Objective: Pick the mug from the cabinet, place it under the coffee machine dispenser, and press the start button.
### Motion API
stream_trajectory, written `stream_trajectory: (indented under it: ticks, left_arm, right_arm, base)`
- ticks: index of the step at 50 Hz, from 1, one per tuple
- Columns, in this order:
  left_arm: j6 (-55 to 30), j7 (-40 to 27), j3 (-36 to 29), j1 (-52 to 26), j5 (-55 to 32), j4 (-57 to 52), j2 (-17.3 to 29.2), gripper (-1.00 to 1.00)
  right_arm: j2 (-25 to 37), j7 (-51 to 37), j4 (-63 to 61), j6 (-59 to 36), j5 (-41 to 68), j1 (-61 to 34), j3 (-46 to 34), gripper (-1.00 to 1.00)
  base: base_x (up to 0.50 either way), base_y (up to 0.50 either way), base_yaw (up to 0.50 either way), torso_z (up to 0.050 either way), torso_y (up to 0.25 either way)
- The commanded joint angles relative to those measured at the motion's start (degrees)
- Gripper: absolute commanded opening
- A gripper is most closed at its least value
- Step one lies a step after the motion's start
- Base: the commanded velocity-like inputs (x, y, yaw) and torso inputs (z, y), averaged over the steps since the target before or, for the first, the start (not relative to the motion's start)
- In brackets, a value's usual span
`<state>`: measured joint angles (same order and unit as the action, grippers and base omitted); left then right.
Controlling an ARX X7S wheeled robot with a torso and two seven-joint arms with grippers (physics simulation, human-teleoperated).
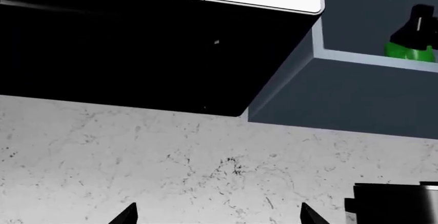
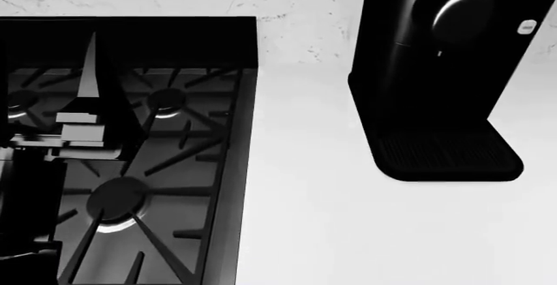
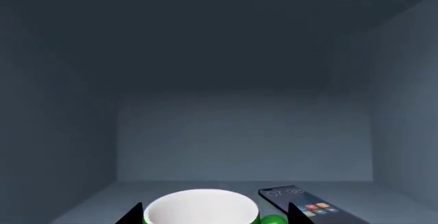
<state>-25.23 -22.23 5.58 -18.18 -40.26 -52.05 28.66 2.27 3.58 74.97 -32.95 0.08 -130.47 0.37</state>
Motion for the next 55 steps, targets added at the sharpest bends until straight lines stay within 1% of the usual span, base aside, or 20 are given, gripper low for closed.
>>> stream_trajectory:
  ticks: [1, 17, 20, 21, 32, 41, 51, 55]
  left_arm:
    - [0.5, 0.0, -0.1, 0.3, -0.1, 0.2, 0.1, 1.0]
    - [1.1, -0.2, -0.1, 0.8, -0.2, 0.1, 0.3, 1.0]
    - [1.2, -0.3, -0.1, 0.9, -0.2, 0.1, 0.4, 1.0]
    - [1.2, -0.3, -0.1, 1.0, -0.2, 0.1, 0.4, 1.0]
    - [1.4, -0.6, -0.3, 1.0, -0.3, 0.1, 0.6, 1.0]
    - [1.5, -0.7, -0.5, 0.8, -0.3, 0.3, 0.7, 1.0]
    - [0.9, -1.1, -1.2, -0.4, -0.6, 0.1, 1.1, 1.0]
    - [0.8, -1.3, -1.2, -0.4, -0.8, -0.2, 1.2, 1.0]
  right_arm:
    - [-0.2, -0.1, 0.0, -0.1, 0.0, 0.7, -0.1, 1.0]
    - [-0.3, -0.3, 0.0, -1.0, 0.1, 1.7, 0.5, 1.0]
    - [-0.3, 0.7, 0.0, -0.5, 0.3, 1.6, 0.7, 1.0]
    - [-0.3, 1.0, 0.0, 0.1, 0.3, 1.5, 0.9, -1.0]
    - [0.2, 1.3, 0.0, 2.9, 0.2, 0.6, 3.8, -1.0]
    - [0.5, 2.6, 0.0, 7.1, -0.2, 0.3, 2.4, -1.0]
    - [1.0, 2.6, 0.0, 15.5, -0.2, -1.1, 1.3, -1.0]
    - [1.1, 2.8, 0.0, 16.6, -0.1, -1.7, 1.0, -1.0]
  base:
    - [0.09, 0.0, 0.0, 0.0, 0.0]
    - [0.08, 0.0, 0.0, 0.0, 0.0]
    - [0.0, 0.0, 0.0, 0.0, 0.0]
    - [0.0, 0.0, 0.0, 0.0, 0.0]
    - [0.0, 0.0, 0.0, 0.0, 0.0]
    - [0.0, 0.0, 0.0, 0.0, 0.0]
    - [0.0, 0.0, 0.0, 0.0, 0.0]
    - [0.0, 0.0, 0.0, 0.0, 0.003]
